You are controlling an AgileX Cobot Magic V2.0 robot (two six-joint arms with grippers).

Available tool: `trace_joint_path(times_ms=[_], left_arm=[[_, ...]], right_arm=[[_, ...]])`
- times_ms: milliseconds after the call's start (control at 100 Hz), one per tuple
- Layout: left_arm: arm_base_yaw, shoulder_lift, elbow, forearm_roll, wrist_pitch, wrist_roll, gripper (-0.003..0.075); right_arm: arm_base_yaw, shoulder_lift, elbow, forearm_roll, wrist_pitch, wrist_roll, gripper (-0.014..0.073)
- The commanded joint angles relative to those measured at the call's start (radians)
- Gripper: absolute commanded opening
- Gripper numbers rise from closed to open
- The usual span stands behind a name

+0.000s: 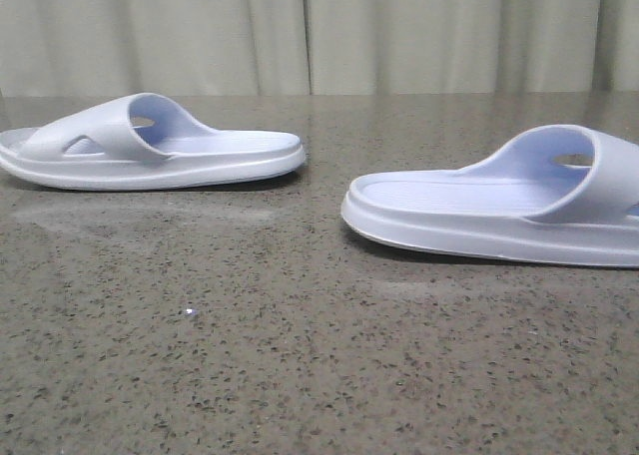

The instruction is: Insert blue slippers together front up

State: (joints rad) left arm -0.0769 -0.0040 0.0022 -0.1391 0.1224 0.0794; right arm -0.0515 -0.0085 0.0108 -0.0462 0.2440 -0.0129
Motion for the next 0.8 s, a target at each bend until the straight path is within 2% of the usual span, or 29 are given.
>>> trace_joint_path(times_ms=[0, 650, 790], left_arm=[[-0.007, -0.004, 0.009, -0.012, -0.089, -0.011, 0.0015], [-0.007, -0.004, 0.009, -0.012, -0.089, -0.011, 0.0015], [-0.007, -0.004, 0.009, -0.012, -0.089, -0.011, 0.0015]], right_arm=[[-0.002, -0.018, 0.020, -0.010, -0.081, -0.001, -0.0099], [-0.002, -0.018, 0.020, -0.010, -0.081, -0.001, -0.0099], [-0.002, -0.018, 0.020, -0.010, -0.141, -0.001, -0.0099]])
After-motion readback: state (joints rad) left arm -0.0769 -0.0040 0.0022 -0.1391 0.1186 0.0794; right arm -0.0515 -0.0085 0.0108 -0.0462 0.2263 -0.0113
